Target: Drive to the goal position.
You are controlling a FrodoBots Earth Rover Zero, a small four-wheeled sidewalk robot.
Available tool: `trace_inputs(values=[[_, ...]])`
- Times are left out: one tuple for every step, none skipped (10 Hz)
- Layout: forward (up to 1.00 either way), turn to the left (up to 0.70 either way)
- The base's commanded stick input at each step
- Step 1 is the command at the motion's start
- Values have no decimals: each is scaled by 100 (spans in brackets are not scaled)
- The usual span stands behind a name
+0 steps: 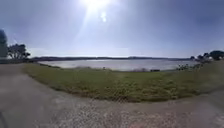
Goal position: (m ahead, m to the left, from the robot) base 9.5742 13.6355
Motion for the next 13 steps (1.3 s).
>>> trace_inputs(values=[[0, 45], [0, 45], [0, 45], [0, 45], [0, 45], [0, 45], [0, 45], [0, 45], [0, 45], [0, 45], [0, 45], [0, 45], [0, 45]])
